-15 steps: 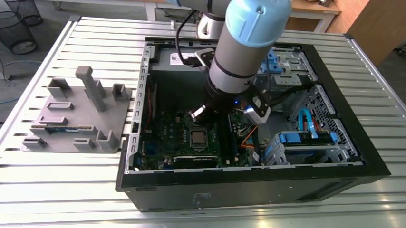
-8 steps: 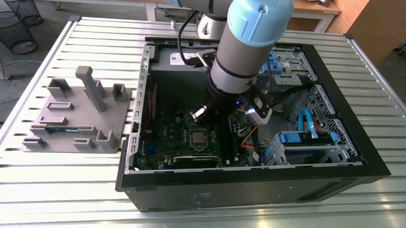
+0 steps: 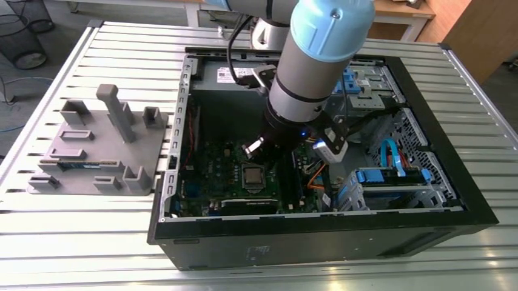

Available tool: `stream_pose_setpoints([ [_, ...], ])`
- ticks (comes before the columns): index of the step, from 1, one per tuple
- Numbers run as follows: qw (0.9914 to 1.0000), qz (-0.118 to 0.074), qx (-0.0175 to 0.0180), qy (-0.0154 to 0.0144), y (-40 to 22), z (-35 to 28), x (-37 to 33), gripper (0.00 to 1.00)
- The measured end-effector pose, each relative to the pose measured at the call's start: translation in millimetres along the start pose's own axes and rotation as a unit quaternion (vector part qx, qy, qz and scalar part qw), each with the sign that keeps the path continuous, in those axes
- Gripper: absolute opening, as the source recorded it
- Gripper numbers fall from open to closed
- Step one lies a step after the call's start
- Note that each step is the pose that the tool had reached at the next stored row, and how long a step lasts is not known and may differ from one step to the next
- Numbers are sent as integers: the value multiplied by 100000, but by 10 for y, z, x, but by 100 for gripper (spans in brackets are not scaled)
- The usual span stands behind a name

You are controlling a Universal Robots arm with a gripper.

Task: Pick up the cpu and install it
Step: 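Install the first cpu locking lever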

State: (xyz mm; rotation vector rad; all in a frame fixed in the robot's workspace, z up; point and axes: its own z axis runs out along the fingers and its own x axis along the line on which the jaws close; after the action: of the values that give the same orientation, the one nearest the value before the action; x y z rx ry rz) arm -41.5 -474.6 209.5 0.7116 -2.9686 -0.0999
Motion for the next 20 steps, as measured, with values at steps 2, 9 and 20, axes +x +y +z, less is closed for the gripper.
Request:
stream_pose_setpoints([
  [2,100000,128,36,11,-17,2,7,11],
  [9,99999,82,-442,-226,-31,-1,15,11],
  [20,99981,-47,-1721,-867,-106,6,53,11],
])
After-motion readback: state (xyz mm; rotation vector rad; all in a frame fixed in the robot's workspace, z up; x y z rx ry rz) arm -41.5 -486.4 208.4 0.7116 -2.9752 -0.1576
